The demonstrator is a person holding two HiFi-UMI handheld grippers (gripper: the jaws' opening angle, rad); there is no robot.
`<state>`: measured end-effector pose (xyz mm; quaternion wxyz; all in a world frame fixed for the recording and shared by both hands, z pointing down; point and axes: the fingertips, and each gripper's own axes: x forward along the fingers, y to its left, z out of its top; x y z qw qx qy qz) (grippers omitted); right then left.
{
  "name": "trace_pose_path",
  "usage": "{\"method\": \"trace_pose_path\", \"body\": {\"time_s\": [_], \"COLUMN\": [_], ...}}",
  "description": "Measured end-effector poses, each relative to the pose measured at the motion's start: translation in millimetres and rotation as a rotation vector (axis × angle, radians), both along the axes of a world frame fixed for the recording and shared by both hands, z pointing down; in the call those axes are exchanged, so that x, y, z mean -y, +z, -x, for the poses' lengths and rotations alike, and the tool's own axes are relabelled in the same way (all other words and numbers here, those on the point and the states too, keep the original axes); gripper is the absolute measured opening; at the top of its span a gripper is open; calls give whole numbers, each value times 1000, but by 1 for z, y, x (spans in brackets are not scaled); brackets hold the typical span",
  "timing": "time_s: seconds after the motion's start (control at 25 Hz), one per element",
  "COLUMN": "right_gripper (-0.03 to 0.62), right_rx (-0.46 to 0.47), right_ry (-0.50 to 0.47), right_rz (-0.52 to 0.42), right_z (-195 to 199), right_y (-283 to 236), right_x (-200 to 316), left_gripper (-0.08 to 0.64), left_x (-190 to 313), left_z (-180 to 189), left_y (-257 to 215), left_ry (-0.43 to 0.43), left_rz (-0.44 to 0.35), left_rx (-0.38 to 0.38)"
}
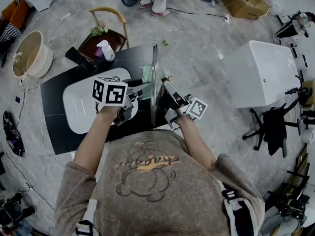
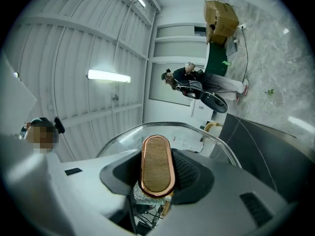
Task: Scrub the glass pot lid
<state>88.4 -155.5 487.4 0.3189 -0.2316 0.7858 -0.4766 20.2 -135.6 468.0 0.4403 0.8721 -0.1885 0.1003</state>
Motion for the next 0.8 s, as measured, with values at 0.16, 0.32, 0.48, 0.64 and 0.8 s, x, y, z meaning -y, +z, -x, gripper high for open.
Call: {"method": "trace_pose_path", "body": {"time_s": [0.16,0.32,0.48,0.64,0.8], "right_gripper": [183,183,183,183,183], "right_rx": [3,18,33,16,16], "right_ry": [-10,-19,-18,-16,-13], "right_rz": [-4,-10,-9,-14,-18], "right_z": [2,5,4,4,1], "right_y": [-2,-6,-8,-7,-9], "right_x": [-2,-2,-1,-1,-1], "left_gripper": [84,84,84,84,84], "left_x": [1,6,9,11,11], "left_z": [1,-3,-3,1,9], "left_y": [17,32,52,63,65], "left_ry": [-7,-13,-26,-53,-74], "left_rz": [15,12,31,34,21], "left_rx": [46,72,96,102,112]}}
